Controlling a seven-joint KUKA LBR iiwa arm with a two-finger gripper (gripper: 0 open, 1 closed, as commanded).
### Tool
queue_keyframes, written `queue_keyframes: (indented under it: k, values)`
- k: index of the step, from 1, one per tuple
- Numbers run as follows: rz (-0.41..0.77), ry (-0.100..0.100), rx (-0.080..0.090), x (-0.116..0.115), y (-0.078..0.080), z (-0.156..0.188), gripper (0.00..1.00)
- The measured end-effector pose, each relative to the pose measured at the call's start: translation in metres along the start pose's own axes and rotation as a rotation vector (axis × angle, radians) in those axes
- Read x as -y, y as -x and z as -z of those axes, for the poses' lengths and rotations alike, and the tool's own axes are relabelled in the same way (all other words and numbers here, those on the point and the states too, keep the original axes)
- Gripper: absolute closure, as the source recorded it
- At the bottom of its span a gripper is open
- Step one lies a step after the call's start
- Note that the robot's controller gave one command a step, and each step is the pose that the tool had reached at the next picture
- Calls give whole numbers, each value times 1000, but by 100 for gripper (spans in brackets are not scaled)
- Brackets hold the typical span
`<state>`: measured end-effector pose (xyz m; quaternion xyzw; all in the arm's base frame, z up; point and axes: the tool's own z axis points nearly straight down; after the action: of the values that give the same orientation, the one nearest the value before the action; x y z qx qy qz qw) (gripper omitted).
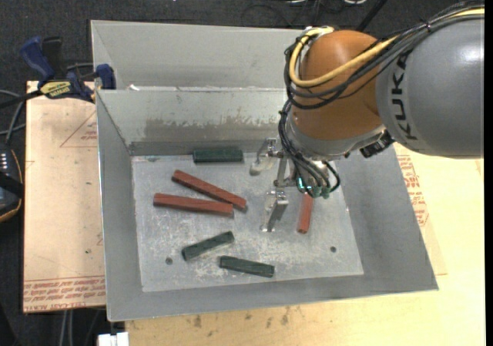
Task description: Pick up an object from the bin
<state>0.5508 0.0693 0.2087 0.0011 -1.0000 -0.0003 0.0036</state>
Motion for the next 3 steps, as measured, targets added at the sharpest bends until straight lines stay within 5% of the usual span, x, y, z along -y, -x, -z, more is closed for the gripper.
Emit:
queue_keyframes:
  k: [1,2,3]
  values:
    - [-1,1,8,0,2,4,0]
    - [122,0,17,-50,68,-117,100]
    - [121,1,16,-50,65,-125,0]
